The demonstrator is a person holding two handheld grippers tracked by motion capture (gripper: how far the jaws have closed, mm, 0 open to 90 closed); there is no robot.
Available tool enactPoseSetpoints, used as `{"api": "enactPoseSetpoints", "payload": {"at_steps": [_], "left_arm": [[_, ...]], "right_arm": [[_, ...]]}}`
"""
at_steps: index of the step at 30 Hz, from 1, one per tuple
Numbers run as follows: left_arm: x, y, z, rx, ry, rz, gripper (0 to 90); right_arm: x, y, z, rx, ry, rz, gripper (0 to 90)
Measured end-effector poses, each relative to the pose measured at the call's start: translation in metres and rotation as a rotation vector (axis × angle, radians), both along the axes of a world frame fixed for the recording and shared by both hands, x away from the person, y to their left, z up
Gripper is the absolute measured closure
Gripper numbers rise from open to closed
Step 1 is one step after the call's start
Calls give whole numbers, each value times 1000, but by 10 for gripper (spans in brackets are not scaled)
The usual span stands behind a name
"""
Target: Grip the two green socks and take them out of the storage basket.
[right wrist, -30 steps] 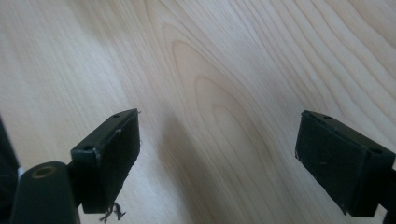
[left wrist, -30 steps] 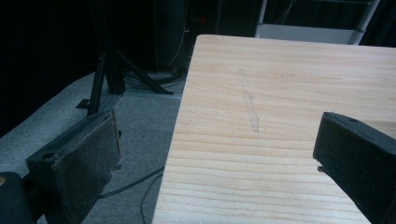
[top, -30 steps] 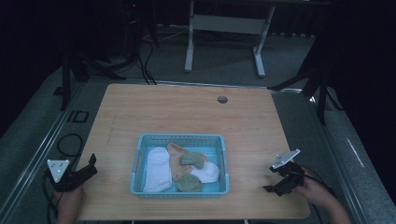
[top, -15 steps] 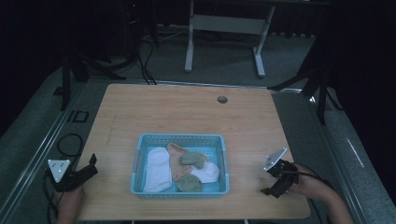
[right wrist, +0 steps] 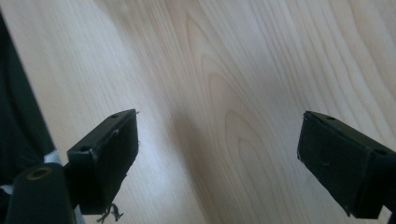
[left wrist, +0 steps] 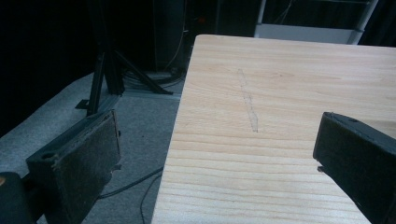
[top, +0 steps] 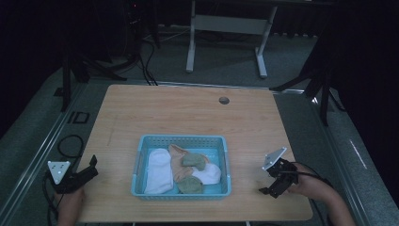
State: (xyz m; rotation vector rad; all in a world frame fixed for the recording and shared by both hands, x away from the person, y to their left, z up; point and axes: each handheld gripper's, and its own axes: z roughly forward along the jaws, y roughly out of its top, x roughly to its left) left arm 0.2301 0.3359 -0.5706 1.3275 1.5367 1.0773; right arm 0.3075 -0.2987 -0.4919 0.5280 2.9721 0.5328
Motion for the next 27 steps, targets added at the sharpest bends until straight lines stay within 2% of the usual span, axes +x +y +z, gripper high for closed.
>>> {"api": "enactPoseSetpoints", "payload": {"at_steps": [7,13,14,16,21,27], "left_arm": [[0,0,0,-1,1,-2,3],[0,0,0,0,-1,-3,3],[0,0,0,0,-1,-2,3],[0,0,0,1,0,-4,3],[0,0,0,0,0,-4,4],[0,0,0,1,3,-5,3]], "right_arm": [[4,17,16,29,4,37,120],[6,33,27,31,-4,66,123],[7,35,29,33,10,65,128],[8,39,33,36,9,72,130],[7,50,43,46,13,115,128],[10,66,54,57,4,133,126]]}}
